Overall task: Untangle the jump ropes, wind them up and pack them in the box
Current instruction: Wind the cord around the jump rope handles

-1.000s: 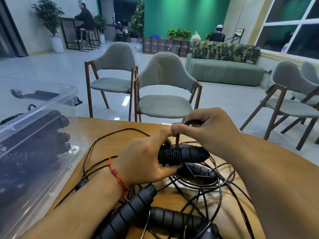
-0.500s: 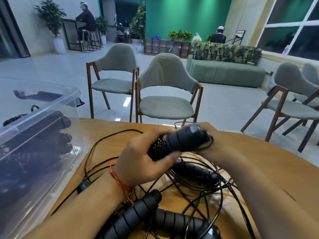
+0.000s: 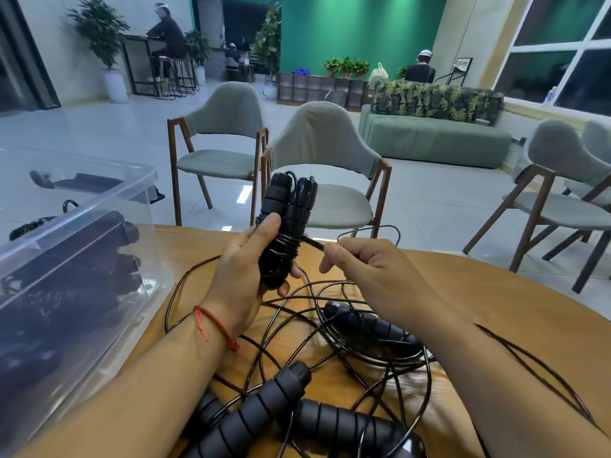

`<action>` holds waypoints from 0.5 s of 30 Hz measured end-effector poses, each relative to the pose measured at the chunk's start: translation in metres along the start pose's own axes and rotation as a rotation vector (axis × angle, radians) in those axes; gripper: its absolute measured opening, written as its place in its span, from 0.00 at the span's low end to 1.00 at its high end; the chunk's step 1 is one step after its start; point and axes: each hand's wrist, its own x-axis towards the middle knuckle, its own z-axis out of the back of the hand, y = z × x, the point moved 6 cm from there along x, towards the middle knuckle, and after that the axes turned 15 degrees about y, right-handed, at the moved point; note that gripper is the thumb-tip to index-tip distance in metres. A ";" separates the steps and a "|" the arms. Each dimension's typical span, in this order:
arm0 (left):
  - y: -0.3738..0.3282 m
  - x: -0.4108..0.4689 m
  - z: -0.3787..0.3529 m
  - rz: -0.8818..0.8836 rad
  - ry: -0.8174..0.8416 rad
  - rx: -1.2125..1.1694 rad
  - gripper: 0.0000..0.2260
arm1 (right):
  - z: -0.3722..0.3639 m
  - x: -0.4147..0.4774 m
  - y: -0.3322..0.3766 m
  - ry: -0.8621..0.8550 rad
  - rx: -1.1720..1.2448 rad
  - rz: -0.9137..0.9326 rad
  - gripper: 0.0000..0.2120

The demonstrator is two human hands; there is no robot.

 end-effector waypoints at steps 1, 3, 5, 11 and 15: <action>0.000 0.000 0.001 0.002 -0.005 -0.003 0.27 | -0.002 0.001 0.000 0.004 -0.008 0.002 0.17; 0.000 0.000 0.001 -0.001 -0.014 0.009 0.27 | -0.004 0.002 0.000 0.003 -0.008 0.000 0.17; -0.001 -0.001 0.001 -0.014 -0.031 0.046 0.24 | -0.004 0.002 0.001 0.002 -0.006 -0.007 0.17; -0.005 -0.003 0.013 -0.024 -0.195 0.077 0.16 | 0.006 -0.001 0.000 -0.046 -0.032 -0.014 0.16; -0.004 -0.001 0.013 0.030 -0.161 0.021 0.18 | 0.018 -0.005 0.005 -0.119 -0.015 0.013 0.16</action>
